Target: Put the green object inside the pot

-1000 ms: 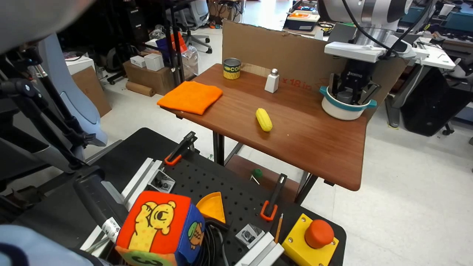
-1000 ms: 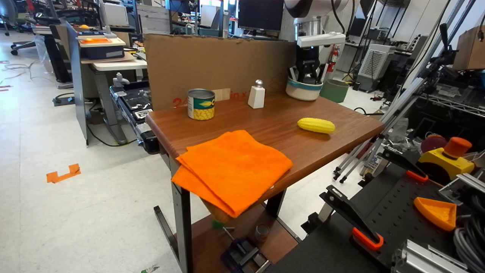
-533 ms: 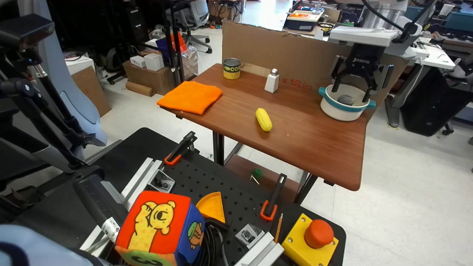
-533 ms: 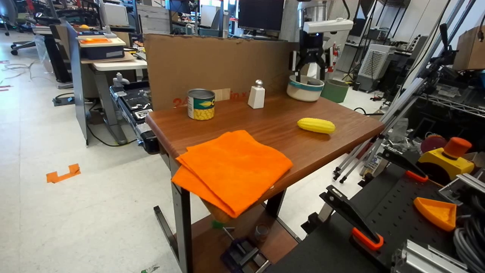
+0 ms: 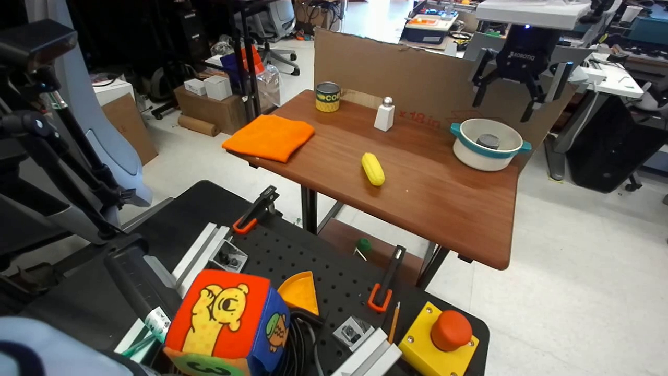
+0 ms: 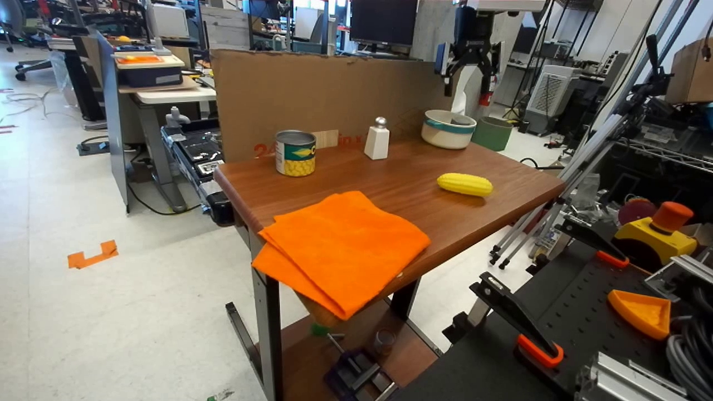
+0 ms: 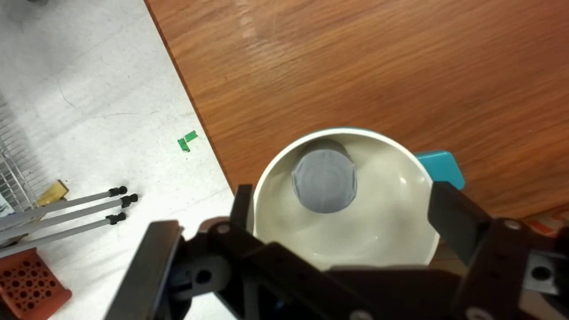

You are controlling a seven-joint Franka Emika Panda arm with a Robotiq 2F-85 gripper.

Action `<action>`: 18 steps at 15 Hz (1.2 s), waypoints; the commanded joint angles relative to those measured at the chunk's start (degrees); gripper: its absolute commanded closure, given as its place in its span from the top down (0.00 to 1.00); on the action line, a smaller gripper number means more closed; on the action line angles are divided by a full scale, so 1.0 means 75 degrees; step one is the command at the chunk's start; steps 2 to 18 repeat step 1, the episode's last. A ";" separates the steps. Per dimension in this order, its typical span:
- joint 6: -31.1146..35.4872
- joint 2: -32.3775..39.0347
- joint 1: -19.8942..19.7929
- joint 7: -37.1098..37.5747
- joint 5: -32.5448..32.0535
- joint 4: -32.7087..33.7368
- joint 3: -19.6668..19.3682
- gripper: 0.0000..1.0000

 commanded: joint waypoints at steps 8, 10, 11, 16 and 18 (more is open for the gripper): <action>-0.0019 0.0057 -0.0040 0.0011 -0.0034 0.0039 0.0049 1.00; -0.0019 0.0057 -0.0040 0.0011 -0.0034 0.0039 0.0049 1.00; -0.0019 0.0057 -0.0040 0.0011 -0.0034 0.0039 0.0049 1.00; -0.0019 0.0057 -0.0040 0.0011 -0.0034 0.0039 0.0049 1.00; -0.0019 0.0057 -0.0040 0.0011 -0.0034 0.0039 0.0049 1.00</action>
